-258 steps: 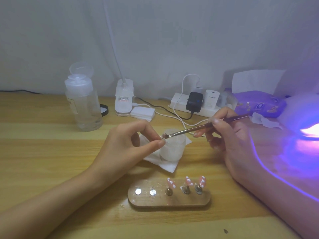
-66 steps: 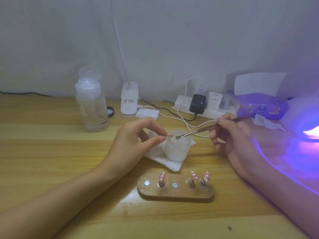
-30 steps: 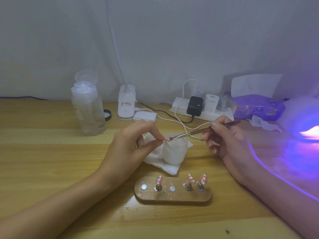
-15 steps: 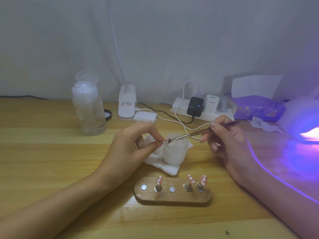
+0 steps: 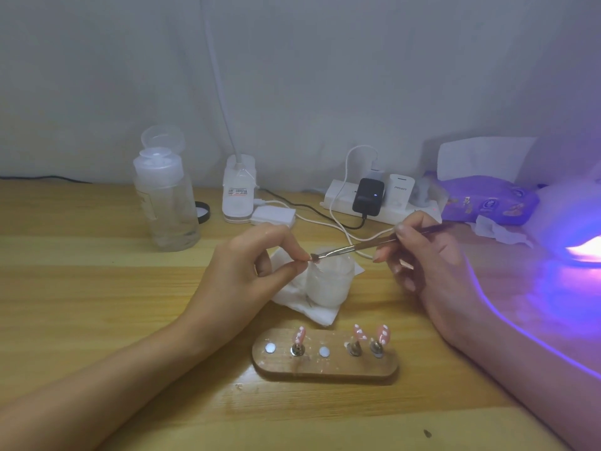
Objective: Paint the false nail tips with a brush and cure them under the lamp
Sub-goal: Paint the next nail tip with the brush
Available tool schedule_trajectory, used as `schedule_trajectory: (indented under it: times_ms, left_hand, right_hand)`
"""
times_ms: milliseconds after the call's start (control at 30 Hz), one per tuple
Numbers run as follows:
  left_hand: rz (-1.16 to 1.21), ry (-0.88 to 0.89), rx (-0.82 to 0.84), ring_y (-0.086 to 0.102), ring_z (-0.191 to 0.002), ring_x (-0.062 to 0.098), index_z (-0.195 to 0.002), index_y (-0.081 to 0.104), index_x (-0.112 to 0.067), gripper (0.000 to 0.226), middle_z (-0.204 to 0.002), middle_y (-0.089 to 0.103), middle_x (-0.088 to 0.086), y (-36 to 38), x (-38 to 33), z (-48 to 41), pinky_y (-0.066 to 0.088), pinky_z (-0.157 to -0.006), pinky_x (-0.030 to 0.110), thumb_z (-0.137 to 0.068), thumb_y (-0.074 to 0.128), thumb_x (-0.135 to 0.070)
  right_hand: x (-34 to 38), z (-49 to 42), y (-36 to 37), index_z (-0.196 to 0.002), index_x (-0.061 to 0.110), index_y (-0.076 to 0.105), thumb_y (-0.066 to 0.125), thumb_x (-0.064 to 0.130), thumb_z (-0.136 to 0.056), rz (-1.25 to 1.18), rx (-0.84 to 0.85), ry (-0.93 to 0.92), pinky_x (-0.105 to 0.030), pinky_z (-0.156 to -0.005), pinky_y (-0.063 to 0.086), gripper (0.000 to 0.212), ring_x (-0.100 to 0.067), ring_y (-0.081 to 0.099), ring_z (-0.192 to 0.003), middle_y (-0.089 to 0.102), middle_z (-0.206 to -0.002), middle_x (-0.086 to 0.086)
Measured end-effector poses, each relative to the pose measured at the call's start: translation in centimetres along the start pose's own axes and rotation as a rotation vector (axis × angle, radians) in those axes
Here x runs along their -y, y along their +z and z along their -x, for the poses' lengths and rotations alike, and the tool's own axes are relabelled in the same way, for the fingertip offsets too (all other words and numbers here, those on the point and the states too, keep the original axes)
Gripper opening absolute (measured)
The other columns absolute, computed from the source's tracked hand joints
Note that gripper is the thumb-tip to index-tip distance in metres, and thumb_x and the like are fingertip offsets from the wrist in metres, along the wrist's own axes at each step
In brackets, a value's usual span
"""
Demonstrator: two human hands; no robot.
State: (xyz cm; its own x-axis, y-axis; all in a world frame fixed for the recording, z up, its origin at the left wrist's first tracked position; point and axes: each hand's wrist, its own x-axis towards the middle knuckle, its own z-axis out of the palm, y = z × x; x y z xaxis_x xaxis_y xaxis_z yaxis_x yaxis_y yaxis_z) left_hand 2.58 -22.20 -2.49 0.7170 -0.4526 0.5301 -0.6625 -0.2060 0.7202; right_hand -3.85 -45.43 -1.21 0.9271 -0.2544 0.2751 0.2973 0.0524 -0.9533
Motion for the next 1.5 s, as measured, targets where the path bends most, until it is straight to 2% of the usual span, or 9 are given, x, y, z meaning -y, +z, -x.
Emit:
schedule_trajectory:
  times_ms: [133,300,433,800,967,1100,1200,1333,1500]
  left_hand:
    - [0.003,-0.007,0.004,0.039,-0.049,0.009,-0.08,0.067,-0.029,0.018,-0.082,0.066,0.002,0.06,0.1,-0.02,0.034,-0.057,0.01,-0.084,0.076,-0.014]
    - [0.022,-0.01,0.001,0.037,-0.048,0.008,-0.079,0.066,-0.031,0.021,-0.084,0.068,-0.001,0.06,0.13,-0.07,0.034,-0.057,0.01,-0.083,0.077,-0.013]
    - [0.009,-0.004,0.009,0.038,-0.049,0.009,-0.08,0.067,-0.027,0.017,-0.084,0.067,-0.001,0.04,0.09,-0.05,0.034,-0.056,0.01,-0.084,0.076,-0.013]
    - [0.006,-0.008,0.003,0.037,-0.047,0.006,-0.08,0.069,-0.025,0.015,-0.073,0.062,-0.016,0.0,0.08,-0.01,0.033,-0.055,0.008,-0.084,0.076,-0.013]
    - [0.014,-0.01,0.006,0.037,-0.047,0.006,-0.081,0.069,-0.026,0.013,-0.075,0.063,-0.011,0.01,0.18,-0.02,0.034,-0.055,0.008,-0.084,0.076,-0.015]
    - [0.023,-0.013,0.011,0.037,-0.048,0.007,-0.08,0.068,-0.027,0.015,-0.077,0.065,-0.003,0.06,0.28,-0.07,0.033,-0.055,0.009,-0.084,0.076,-0.015]
    - [0.016,-0.015,0.007,0.037,-0.048,0.007,-0.08,0.068,-0.029,0.018,-0.068,0.059,0.003,0.02,0.37,-0.13,0.032,-0.054,0.01,-0.084,0.077,-0.014]
    - [0.013,-0.019,0.018,0.037,-0.048,0.007,-0.081,0.068,-0.029,0.013,-0.075,0.064,0.011,-0.01,0.38,-0.08,0.033,-0.055,0.011,-0.084,0.076,-0.018]
    - [0.016,-0.014,0.013,0.038,-0.048,0.007,-0.081,0.068,-0.03,0.013,-0.065,0.057,0.009,0.0,0.34,-0.03,0.032,-0.055,0.009,-0.084,0.076,-0.02]
  right_hand:
    - [-0.16,-0.07,-0.23,-0.074,0.022,0.048,0.052,0.02,-0.098,-0.001,-0.063,-0.006,-0.015,-0.041,0.032,0.025,-0.007,0.047,-0.05,0.068,-0.066,-0.006]
    - [-0.08,-0.01,0.04,-0.073,0.025,0.05,0.061,0.034,-0.092,0.015,0.005,-0.027,-0.015,-0.041,0.033,0.023,-0.009,0.048,-0.051,0.07,-0.07,-0.008]
    - [-0.19,-0.13,-0.06,-0.075,0.021,0.046,0.057,0.026,-0.094,0.027,-0.066,-0.027,-0.014,-0.039,0.03,0.022,-0.006,0.044,-0.047,0.07,-0.068,-0.006]
    - [0.06,-0.09,-0.03,-0.075,0.022,0.047,0.06,0.029,-0.091,-0.016,-0.053,-0.028,-0.014,-0.04,0.031,0.021,-0.008,0.046,-0.046,0.071,-0.069,-0.008]
    - [-0.19,-0.1,-0.08,-0.074,0.022,0.048,0.056,0.022,-0.096,0.01,-0.091,-0.01,-0.015,-0.04,0.032,0.023,-0.007,0.047,-0.047,0.071,-0.068,-0.007]
    - [-0.04,0.06,0.08,-0.071,0.025,0.05,0.062,0.028,-0.091,0.022,-0.021,-0.038,-0.016,-0.042,0.034,0.024,-0.008,0.048,-0.049,0.072,-0.07,-0.01]
    - [-0.03,0.0,0.11,-0.074,0.021,0.047,0.062,0.031,-0.087,0.048,-0.058,-0.028,-0.015,-0.041,0.032,0.022,-0.007,0.047,-0.049,0.072,-0.07,-0.009]
    - [0.04,0.03,0.04,-0.072,0.026,0.05,0.063,0.03,-0.091,0.004,-0.033,-0.044,-0.014,-0.041,0.032,0.024,-0.008,0.048,-0.049,0.072,-0.071,-0.008]
    - [-0.15,-0.1,0.0,-0.076,0.021,0.046,0.059,0.026,-0.093,0.037,-0.091,-0.021,-0.014,-0.04,0.031,0.022,-0.007,0.046,-0.047,0.072,-0.069,-0.008]
